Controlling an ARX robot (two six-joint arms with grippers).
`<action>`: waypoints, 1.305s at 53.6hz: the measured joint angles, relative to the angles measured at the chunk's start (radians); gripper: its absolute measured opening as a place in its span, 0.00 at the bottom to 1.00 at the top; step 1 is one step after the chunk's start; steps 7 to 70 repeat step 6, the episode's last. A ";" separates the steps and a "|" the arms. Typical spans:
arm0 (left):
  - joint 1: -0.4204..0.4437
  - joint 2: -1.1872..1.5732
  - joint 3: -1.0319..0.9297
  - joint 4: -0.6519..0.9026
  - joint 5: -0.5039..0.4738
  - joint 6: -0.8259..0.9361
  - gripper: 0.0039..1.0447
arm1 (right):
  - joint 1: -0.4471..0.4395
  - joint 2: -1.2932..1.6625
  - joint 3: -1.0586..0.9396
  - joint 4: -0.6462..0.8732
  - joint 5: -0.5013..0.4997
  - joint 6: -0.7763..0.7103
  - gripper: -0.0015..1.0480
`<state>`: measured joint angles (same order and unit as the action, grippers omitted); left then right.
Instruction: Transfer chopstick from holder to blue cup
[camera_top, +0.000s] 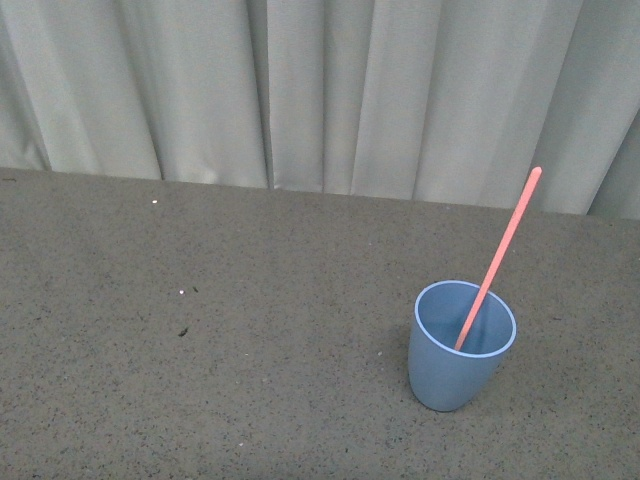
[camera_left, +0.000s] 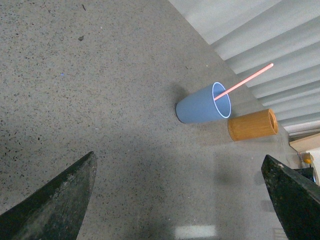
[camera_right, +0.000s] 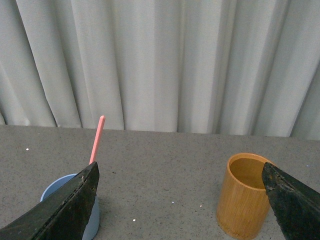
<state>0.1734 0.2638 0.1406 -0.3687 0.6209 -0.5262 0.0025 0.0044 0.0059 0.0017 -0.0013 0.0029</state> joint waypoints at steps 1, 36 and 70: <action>0.000 0.000 0.000 0.000 0.000 0.000 0.94 | 0.000 0.000 0.000 0.000 0.000 0.000 0.91; 0.000 0.000 0.000 0.000 0.000 0.000 0.94 | 0.000 0.000 0.000 0.000 0.000 0.000 0.91; 0.000 0.000 0.000 0.000 0.000 0.000 0.94 | 0.000 0.000 0.000 0.000 0.000 0.000 0.91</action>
